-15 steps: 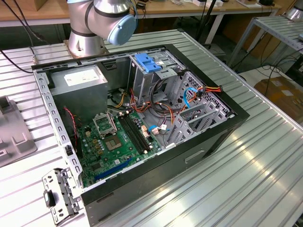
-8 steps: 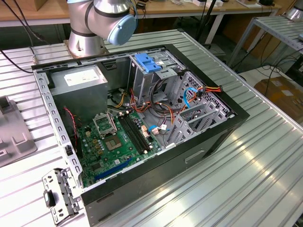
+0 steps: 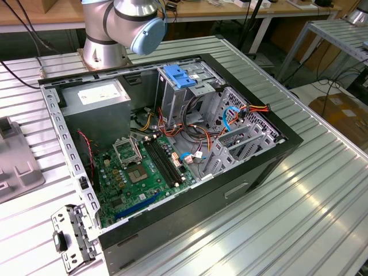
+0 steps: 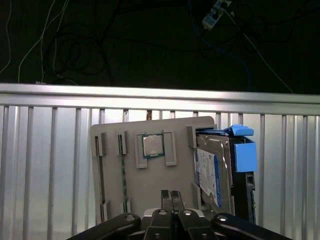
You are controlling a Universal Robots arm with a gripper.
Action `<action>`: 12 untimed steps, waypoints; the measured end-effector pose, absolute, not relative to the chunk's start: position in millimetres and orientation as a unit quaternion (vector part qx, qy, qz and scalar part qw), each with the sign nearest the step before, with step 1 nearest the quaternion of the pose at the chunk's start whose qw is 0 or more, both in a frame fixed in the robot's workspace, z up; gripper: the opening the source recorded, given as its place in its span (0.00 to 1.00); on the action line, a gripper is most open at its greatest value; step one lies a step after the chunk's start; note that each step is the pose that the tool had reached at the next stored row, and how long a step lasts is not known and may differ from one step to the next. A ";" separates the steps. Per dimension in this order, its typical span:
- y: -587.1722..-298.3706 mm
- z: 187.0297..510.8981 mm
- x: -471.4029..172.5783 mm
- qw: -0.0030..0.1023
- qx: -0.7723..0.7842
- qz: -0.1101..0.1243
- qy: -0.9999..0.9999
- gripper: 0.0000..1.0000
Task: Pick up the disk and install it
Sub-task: 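Pick up the disk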
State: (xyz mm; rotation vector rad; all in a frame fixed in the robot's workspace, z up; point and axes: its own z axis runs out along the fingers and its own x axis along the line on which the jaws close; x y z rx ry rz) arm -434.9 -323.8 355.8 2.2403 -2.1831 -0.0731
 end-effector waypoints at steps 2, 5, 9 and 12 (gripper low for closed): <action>-323.8 355.8 -434.9 0.006 0.716 -0.023 -0.698 0.17; -323.8 355.8 -434.9 0.006 0.716 -0.023 -0.698 0.36; -323.8 355.8 -434.9 0.006 0.716 -0.023 -0.698 0.36; -323.8 355.7 -434.9 0.006 0.716 -0.023 -0.698 0.36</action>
